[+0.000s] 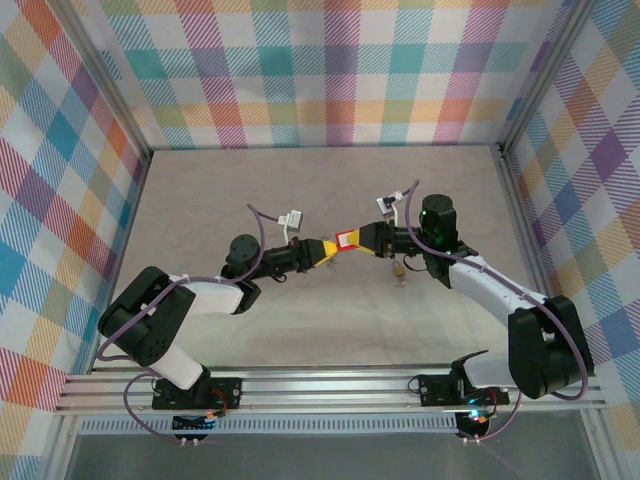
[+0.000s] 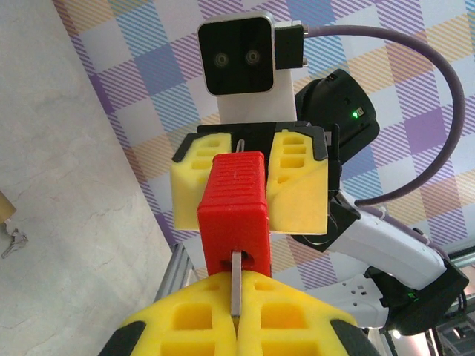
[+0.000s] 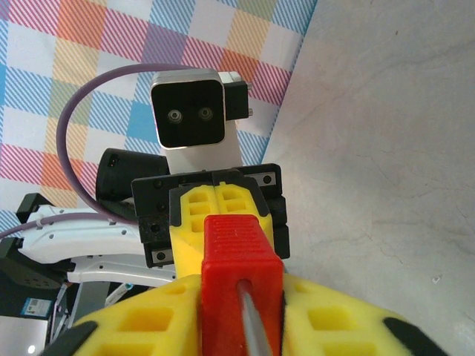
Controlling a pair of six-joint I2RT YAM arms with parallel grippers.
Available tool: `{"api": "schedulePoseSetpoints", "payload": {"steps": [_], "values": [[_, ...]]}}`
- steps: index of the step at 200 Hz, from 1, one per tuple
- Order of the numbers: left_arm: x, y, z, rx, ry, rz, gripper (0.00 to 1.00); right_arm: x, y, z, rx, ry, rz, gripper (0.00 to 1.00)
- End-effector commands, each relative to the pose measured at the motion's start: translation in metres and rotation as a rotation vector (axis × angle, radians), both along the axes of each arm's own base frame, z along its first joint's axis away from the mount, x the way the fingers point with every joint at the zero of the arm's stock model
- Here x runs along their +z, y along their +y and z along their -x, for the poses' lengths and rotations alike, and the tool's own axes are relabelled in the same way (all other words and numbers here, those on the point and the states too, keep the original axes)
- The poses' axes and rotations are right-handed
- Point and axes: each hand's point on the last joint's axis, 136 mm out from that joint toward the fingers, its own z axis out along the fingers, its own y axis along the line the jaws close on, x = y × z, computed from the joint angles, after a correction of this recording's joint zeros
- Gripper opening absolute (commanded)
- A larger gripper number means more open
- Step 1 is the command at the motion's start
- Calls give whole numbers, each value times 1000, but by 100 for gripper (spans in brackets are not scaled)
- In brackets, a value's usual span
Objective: Lock with the key
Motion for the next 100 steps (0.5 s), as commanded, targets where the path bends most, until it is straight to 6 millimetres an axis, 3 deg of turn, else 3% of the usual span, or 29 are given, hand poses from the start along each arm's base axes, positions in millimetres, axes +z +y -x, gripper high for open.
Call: {"api": "schedulePoseSetpoints", "payload": {"steps": [1,54,100], "values": [[13,-3,0,-1,-66,25,0,15,6,12,52,-74,-37,30],[11,-3,-1,1,-64,23,0,15,14,17,83,-72,-40,37],[9,-3,-1,2,-58,19,0,14,16,19,89,-73,-40,22]]}}
